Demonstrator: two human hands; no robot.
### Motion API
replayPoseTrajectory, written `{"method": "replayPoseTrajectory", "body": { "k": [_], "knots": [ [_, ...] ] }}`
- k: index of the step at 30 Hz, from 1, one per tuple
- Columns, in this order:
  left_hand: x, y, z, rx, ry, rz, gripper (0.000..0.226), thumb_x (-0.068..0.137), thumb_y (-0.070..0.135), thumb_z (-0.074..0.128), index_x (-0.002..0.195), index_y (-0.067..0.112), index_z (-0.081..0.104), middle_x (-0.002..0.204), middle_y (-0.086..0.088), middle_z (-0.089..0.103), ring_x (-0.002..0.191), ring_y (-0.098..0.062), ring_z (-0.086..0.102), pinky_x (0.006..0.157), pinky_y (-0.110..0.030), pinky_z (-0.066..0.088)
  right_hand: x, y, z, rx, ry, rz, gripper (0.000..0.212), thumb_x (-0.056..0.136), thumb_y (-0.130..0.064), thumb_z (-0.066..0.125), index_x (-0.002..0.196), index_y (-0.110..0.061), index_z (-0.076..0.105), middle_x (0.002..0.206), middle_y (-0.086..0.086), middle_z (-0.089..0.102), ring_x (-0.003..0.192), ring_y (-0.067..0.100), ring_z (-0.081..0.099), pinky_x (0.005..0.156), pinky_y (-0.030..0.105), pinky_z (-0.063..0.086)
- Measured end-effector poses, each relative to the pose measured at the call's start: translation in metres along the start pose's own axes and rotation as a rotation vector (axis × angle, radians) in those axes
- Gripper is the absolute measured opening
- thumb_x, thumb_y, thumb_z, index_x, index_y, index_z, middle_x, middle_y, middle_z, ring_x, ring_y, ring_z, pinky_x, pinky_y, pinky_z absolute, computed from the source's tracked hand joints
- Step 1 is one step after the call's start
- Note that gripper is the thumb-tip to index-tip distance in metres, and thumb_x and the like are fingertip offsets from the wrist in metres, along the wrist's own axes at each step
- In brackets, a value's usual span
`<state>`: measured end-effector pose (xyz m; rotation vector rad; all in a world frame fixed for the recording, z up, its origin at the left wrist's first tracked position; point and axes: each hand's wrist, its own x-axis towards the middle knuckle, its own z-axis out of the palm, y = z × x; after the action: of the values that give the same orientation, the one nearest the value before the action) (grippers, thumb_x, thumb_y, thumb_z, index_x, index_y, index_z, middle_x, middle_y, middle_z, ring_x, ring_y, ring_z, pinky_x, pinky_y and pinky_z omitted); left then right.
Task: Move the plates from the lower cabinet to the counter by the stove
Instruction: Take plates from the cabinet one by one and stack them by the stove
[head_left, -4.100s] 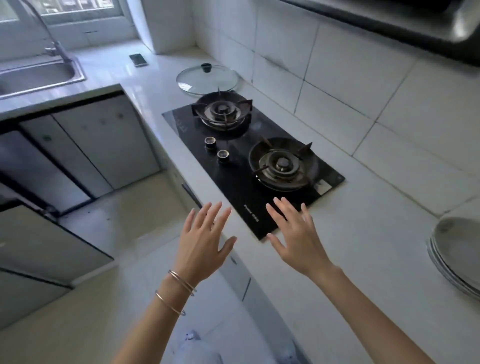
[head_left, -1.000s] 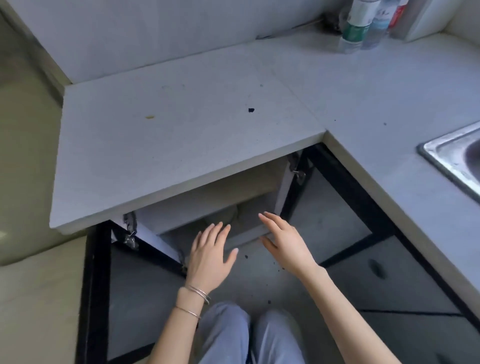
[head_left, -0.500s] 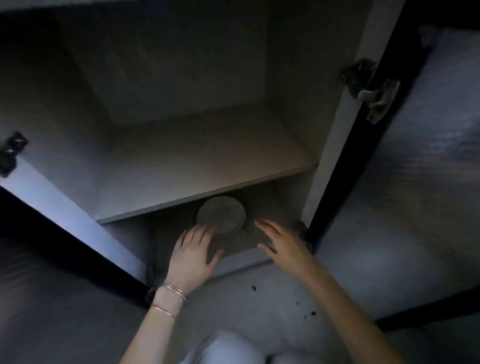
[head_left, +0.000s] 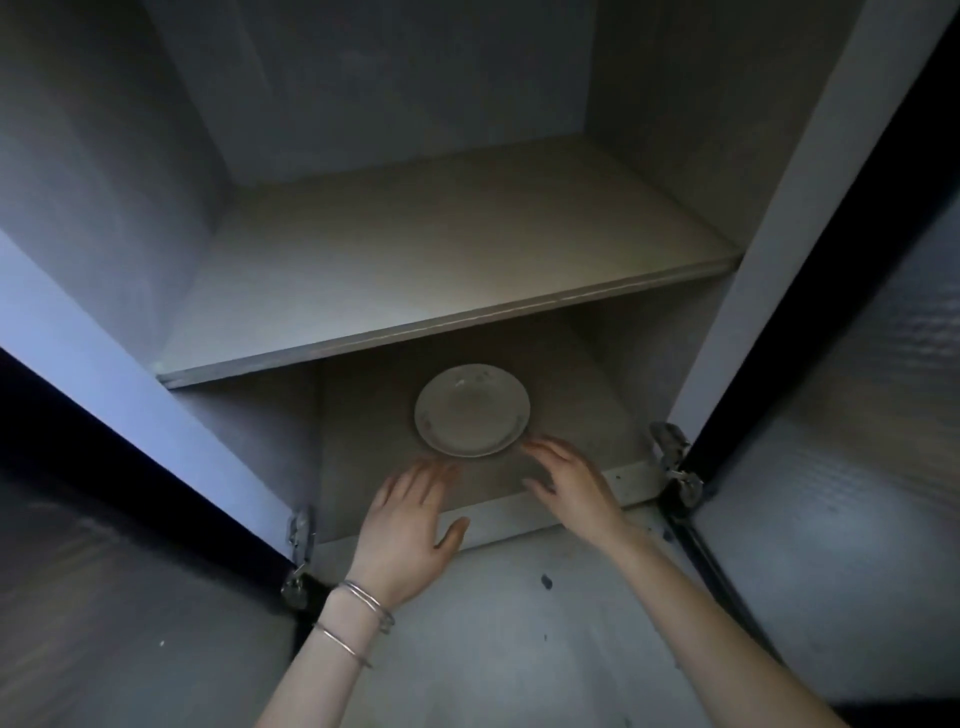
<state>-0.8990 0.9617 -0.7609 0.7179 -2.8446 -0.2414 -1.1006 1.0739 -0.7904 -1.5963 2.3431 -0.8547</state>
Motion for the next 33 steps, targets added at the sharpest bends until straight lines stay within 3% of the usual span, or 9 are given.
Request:
{"method": "replayPoseTrajectory", "body": {
  "k": [6,9,12,17,20,23,27,30,33],
  "knots": [
    [0.017,-0.019,0.024,-0.023,-0.009,-0.023,0.058,0.082,0.049,0.043,0.127,0.015,0.056,0.127,-0.004,0.059,0.116,-0.025,0.056,0.09,-0.035,0.045,0.044,0.025,0.057,-0.04,0.124,-0.049,0.045,0.059,0.004,0.077,0.101,-0.013,0.071,0.106,0.005,0.07,0.106,0.026,0.062,0.093,0.039,0.049],
    [0.021,-0.023,0.032,-0.036,0.019,-0.018,0.057,0.082,0.048,0.044,0.127,0.015,0.057,0.126,-0.004,0.06,0.115,-0.024,0.057,0.089,-0.035,0.046,0.058,0.032,0.076,-0.113,0.131,-0.063,0.038,0.054,-0.001,0.08,0.087,-0.017,0.074,0.092,-0.001,0.073,0.093,0.023,0.067,0.088,0.03,0.049],
    [0.024,-0.026,0.04,-0.046,0.058,-0.002,0.055,0.081,0.046,0.045,0.125,0.015,0.056,0.124,-0.003,0.061,0.113,-0.023,0.058,0.089,-0.034,0.047,0.067,0.039,0.091,-0.18,0.13,-0.085,0.027,0.055,-0.013,0.071,0.08,-0.023,0.075,0.082,-0.006,0.073,0.081,0.018,0.068,0.087,0.028,0.035],
    [0.02,-0.032,0.053,-0.071,0.053,-0.016,0.056,0.082,0.047,0.045,0.128,0.016,0.055,0.129,0.0,0.058,0.119,-0.016,0.047,0.095,-0.033,0.045,0.076,0.041,0.101,-0.191,0.131,-0.045,0.026,0.05,-0.016,0.082,0.073,-0.023,0.073,0.078,-0.008,0.069,0.078,0.017,0.064,0.079,0.022,0.035],
    [0.013,-0.034,0.058,-0.057,0.041,0.003,0.056,0.083,0.047,0.045,0.129,0.016,0.053,0.13,-0.001,0.057,0.12,-0.017,0.044,0.096,-0.032,0.033,0.064,0.044,0.1,-0.181,0.131,-0.096,0.018,0.056,-0.02,0.077,0.072,-0.022,0.071,0.076,-0.007,0.067,0.074,0.015,0.061,0.07,0.022,0.04],
    [0.006,-0.033,0.059,-0.063,0.05,0.013,0.055,0.084,0.047,0.045,0.127,0.015,0.052,0.128,-0.003,0.058,0.119,-0.02,0.047,0.096,-0.034,0.035,0.038,0.046,0.094,-0.082,0.188,-0.114,0.006,0.068,-0.021,0.069,0.074,-0.021,0.07,0.079,-0.007,0.066,0.08,0.01,0.056,0.063,0.023,0.048],
    [-0.005,-0.027,0.061,-0.087,0.066,0.028,0.055,0.084,0.046,0.045,0.127,0.013,0.053,0.128,-0.004,0.057,0.118,-0.023,0.05,0.097,-0.033,0.035,0.002,0.042,0.079,-0.008,0.272,-0.123,0.019,0.083,-0.029,0.057,0.077,-0.019,0.072,0.08,-0.006,0.067,0.082,0.009,0.056,0.067,0.021,0.046],
    [-0.017,-0.016,0.063,-0.112,0.048,0.03,0.055,0.083,0.045,0.045,0.128,0.015,0.053,0.13,-0.003,0.056,0.119,-0.024,0.051,0.095,-0.038,0.044,-0.022,0.039,0.075,-0.007,0.312,-0.134,0.019,0.083,-0.027,0.059,0.074,-0.017,0.073,0.077,-0.005,0.068,0.08,0.01,0.055,0.066,0.022,0.046],
    [-0.027,-0.005,0.068,-0.109,0.017,0.032,0.055,0.084,0.046,0.043,0.128,0.014,0.055,0.13,-0.004,0.057,0.118,-0.026,0.053,0.096,-0.04,0.045,-0.042,0.037,0.074,0.021,0.327,-0.147,0.017,0.082,-0.024,0.061,0.075,-0.015,0.073,0.075,-0.003,0.067,0.079,0.01,0.055,0.068,0.019,0.046]
  ]
}}
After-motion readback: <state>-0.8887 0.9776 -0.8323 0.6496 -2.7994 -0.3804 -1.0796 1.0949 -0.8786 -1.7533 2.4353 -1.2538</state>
